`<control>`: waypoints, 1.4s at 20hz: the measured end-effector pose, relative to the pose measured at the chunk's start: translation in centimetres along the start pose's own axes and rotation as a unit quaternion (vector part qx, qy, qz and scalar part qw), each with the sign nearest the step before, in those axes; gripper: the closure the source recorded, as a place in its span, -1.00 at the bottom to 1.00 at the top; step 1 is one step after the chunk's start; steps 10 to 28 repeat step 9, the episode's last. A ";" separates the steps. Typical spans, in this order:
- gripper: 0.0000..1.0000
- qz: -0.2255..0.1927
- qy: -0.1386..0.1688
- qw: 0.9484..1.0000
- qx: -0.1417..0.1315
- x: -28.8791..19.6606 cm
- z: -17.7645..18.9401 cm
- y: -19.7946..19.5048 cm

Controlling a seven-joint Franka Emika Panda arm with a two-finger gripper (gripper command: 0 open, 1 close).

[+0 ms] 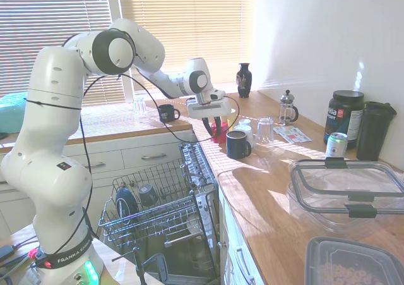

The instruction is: Remove a mug cup out of the dishwasher

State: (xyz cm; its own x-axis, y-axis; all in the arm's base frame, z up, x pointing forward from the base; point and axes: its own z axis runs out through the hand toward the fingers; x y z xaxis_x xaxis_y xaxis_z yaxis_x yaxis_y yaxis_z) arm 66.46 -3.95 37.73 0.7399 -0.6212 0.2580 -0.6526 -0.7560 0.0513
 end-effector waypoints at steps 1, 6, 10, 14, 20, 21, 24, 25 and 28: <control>-1.00 0.002 0.004 1.000 0.003 0.2 -0.6 0.2; -1.00 0.014 0.015 1.000 0.016 0.1 -3.8 2.4; -1.00 0.019 0.012 0.999 0.023 -1.9 -5.0 4.7; -1.00 0.019 0.012 0.999 0.023 -1.9 -5.0 4.7; -1.00 0.019 0.012 0.999 0.023 -1.9 -5.0 4.7; -1.00 0.019 0.012 0.999 0.023 -1.9 -5.0 4.7; -1.00 0.019 0.012 0.999 0.023 -1.9 -5.0 4.7; -1.00 0.019 0.012 0.999 0.023 -1.9 -5.0 4.7; -1.00 0.019 0.012 0.999 0.023 -1.9 -5.0 4.7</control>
